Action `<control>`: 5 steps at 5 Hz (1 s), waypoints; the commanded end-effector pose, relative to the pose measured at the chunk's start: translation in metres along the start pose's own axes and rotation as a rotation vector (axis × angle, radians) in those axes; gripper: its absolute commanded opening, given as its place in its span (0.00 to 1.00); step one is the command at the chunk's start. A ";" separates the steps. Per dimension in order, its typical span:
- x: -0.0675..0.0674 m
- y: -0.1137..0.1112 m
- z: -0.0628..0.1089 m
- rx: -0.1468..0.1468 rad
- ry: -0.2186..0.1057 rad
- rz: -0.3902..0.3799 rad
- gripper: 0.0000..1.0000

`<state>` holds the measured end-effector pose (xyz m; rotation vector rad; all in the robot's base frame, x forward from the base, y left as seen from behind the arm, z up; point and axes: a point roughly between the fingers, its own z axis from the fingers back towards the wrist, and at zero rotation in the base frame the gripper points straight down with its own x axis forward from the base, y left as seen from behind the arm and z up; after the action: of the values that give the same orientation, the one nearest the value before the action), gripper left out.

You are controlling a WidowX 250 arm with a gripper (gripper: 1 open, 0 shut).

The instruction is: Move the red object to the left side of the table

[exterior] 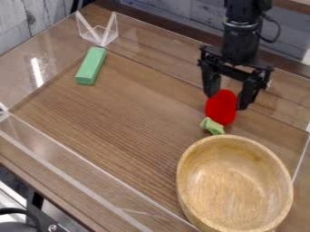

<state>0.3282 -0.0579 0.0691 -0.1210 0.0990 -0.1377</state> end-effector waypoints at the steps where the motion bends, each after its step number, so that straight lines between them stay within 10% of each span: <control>1: 0.000 0.004 0.021 -0.002 -0.087 -0.047 1.00; 3: 0.004 0.010 0.028 -0.011 -0.156 0.168 1.00; 5: 0.016 -0.001 0.051 -0.014 -0.164 0.088 1.00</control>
<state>0.3418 -0.0530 0.0882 -0.1331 0.0335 -0.0206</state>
